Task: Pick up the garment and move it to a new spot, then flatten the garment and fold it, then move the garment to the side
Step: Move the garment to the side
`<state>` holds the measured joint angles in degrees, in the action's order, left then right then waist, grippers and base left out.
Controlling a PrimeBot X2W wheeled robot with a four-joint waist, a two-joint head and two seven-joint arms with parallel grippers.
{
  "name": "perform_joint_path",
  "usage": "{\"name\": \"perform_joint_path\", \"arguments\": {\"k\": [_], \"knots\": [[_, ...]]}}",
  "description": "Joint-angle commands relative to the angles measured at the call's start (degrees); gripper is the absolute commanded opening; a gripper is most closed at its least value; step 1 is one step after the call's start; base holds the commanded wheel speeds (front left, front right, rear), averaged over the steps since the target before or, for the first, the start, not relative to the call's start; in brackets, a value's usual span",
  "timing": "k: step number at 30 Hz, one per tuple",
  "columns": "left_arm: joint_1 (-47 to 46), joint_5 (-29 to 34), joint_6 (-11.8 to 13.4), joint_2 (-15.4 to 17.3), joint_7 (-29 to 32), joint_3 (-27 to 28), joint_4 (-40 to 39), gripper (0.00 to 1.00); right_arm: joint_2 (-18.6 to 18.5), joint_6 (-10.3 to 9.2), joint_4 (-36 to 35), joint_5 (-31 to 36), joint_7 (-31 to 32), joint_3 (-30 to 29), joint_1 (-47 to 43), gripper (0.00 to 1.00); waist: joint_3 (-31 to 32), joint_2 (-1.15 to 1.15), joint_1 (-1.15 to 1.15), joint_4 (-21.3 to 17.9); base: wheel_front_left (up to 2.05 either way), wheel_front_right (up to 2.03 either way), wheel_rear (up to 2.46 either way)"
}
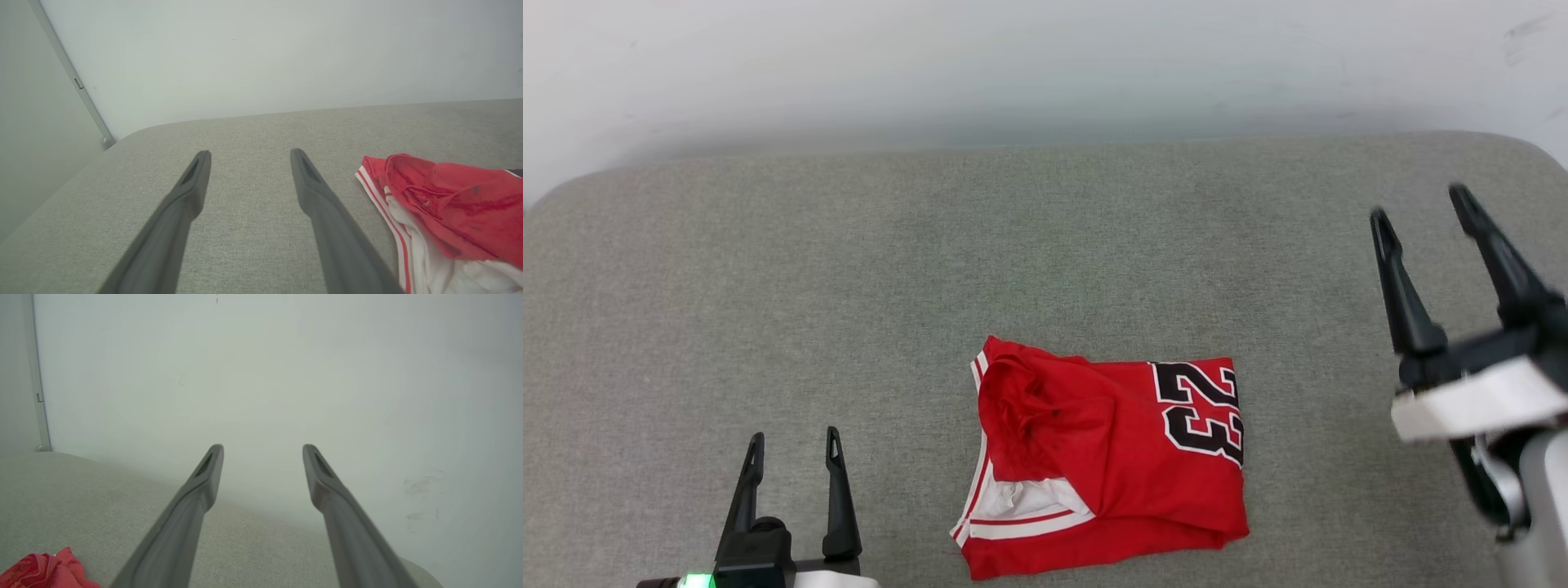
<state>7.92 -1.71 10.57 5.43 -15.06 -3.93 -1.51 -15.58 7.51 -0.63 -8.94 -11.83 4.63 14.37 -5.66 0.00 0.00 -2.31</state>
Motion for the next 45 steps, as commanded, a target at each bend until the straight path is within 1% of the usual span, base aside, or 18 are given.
{"name": "perform_joint_path", "arguments": {"k": [1,2,4,8,11,13,15,17,20,25,30,34,36,37,38,39,42,45], "knots": [[-0.64,0.19,-0.34,0.01,-0.14,0.13,0.19,1.0,-2.35,-0.05,1.01,-1.86,4.53,2.32,3.52,1.0,-0.3,0.0,0.0,0.2,0.0,0.0,0.0],[-0.64,0.19,-0.34,0.01,-0.14,0.13,0.19,1.0,-2.35,-0.05,1.01,-1.86,4.53,2.32,3.52,1.0,-0.3,0.0,0.0,0.2,0.0,0.0,0.0],[-1.03,0.21,-0.48,-0.03,-0.14,0.18,0.32,1.0,-4.99,-0.05,2.26,-6.08,12.8,5.55,6.5,1.0,-0.67,0.0,0.0,0.31,0.0,0.0,0.0],[-1.61,0.32,-0.9,-0.18,-0.13,0.2,0.53,1.0,-10.19,-0.05,4.07,-19.18,32.32,10.78,10.95,1.0,-1.66,0.0,0.0,0.69,0.0,0.0,0.0],[-2.6,0.4,-1.21,-0.3,-0.14,0.16,0.62,1.0,-13.59,-0.05,5.79,-28.58,44.42,13.05,11.85,1.0,-2.56,0.0,0.0,1.06,0.0,0.0,0.0],[-3.02,0.45,-1.44,-0.36,-0.13,0.15,0.71,1.0,-14.68,-0.04,6.86,-35.27,51.29,13.92,11.51,1.0,-3.15,0.0,0.0,1.34,0.0,0.0,0.0],[-3.55,0.48,-1.54,-0.38,-0.13,0.16,0.8,1.0,-15.83,-0.05,8.02,-39.94,55.97,14.06,10.85,1.0,-3.85,0.0,0.0,1.61,0.0,0.0,0.0],[-4.3,0.54,-1.77,-0.45,-0.14,0.17,0.75,1.0,-15.31,-0.05,9.79,-42.97,58.55,13.84,9.85,1.0,-4.74,0.0,0.0,1.89,0.0,0.0,0.0],[-5.55,0.64,-2.12,-0.43,-0.14,0.06,0.77,1.0,-13.66,-0.05,11.54,-46.05,60.58,14.2,9.19,1.0,-6.28,0.0,0.0,2.61,0.0,0.0,0.0],[-7.82,1.05,-2.89,-0.37,-0.14,-0.32,0.63,1.0,-9.61,-0.04,15.51,-49.47,60.21,14.29,9.27,1.0,-8.91,0.0,0.0,3.83,0.0,0.0,0.0],[-9.69,1.17,-3.29,-0.67,-0.14,-1.15,0.55,1.0,-6.61,-0.06,17.97,-50.46,60.07,17.6,9.59,1.0,-11.63,0.0,0.0,5.21,0.0,0.0,0.0],[-10.81,1.13,-3.4,-0.82,-0.13,-1.45,0.72,1.0,-5.31,-0.1,21.03,-48.91,59.57,21.69,8.62,1.0,-13.15,0.0,0.0,6.1,0.0,0.0,0.0],[-11.25,1.11,-3.35,-0.92,-0.13,-1.6,0.92,1.0,-4.81,-0.18,22.48,-47.98,58.08,23.31,8.59,1.0,-13.5,0.0,0.0,6.4,0.0,0.0,0.0],[-11.46,1.1,-3.28,-1.01,-0.13,-1.71,1.03,1.0,-5.07,-0.23,22.76,-46.83,56.9,24.37,9.0,0.76,-13.62,0.0,0.0,6.52,0.0,0.0,0.0],[-11.71,1.08,-3.24,-1.07,-0.13,-1.8,1.14,1.0,-5.33,-0.38,23.08,-45.97,55.27,25.08,9.48,0.08,-13.69,0.0,0.0,6.64,0.0,0.0,0.0],[-11.9,1.06,-3.17,-1.1,-0.14,-1.85,1.25,1.0,-5.41,-0.38,23.43,-45.88,54.51,25.83,9.75,0.0,-13.65,0.0,0.0,6.7,0.0,0.0,0.0],[-11.57,0.96,-2.98,-1.2,-0.14,-1.8,1.66,1.0,-6.41,-0.36,22.88,-45.54,51.93,27.46,11.4,0.0,-12.86,0.0,0.0,6.54,0.0,0.0,0.0],[-10.3,0.81,-2.69,-1.26,-0.13,-1.54,2.03,1.0,-8.66,-0.23,21.25,-44.92,48.85,28.44,14.32,0.0,-11.46,0.0,0.0,5.87,0.0,0.0,0.0]]}}
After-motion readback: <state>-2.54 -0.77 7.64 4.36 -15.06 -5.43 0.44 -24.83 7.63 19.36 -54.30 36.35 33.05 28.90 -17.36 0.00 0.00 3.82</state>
